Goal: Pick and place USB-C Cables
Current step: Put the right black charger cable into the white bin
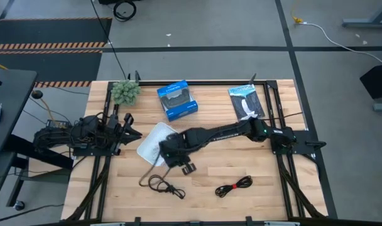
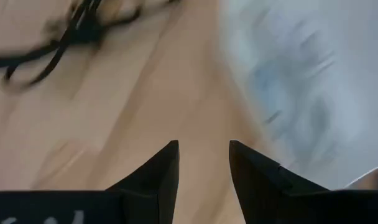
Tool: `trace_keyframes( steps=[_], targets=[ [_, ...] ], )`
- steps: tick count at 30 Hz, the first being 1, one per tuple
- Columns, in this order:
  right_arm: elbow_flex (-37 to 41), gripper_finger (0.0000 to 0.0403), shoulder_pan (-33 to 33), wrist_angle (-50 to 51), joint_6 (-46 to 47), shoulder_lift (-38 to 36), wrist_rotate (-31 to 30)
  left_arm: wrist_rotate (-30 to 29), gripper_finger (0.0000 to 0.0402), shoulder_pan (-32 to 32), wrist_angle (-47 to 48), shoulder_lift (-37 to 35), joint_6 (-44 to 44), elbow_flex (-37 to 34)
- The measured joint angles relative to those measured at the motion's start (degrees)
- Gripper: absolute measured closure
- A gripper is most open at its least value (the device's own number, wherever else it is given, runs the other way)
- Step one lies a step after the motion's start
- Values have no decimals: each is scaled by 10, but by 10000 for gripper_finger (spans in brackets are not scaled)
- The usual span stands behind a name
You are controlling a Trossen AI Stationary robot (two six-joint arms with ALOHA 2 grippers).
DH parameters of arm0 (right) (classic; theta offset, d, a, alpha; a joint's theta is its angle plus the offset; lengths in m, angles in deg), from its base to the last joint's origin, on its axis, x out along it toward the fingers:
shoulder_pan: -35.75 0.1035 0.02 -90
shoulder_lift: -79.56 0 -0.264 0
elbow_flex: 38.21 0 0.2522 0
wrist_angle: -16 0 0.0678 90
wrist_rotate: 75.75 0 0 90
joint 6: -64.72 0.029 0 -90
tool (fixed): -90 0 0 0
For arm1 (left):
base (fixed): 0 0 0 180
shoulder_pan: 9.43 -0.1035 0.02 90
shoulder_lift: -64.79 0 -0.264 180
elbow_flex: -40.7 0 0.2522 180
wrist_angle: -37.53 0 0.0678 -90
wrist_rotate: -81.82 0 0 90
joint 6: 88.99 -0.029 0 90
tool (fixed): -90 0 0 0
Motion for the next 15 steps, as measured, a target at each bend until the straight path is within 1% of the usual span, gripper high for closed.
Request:
trace_keyframes(
  steps=[4, 15],
  targets=[
    [0, 257, 25, 51, 55, -1, 1, 0, 345, 0, 0, 0, 0, 0],
    [0, 256, 85, 149, 195, -1, 0, 0, 345, 0, 0, 0, 0, 0]
  ],
)
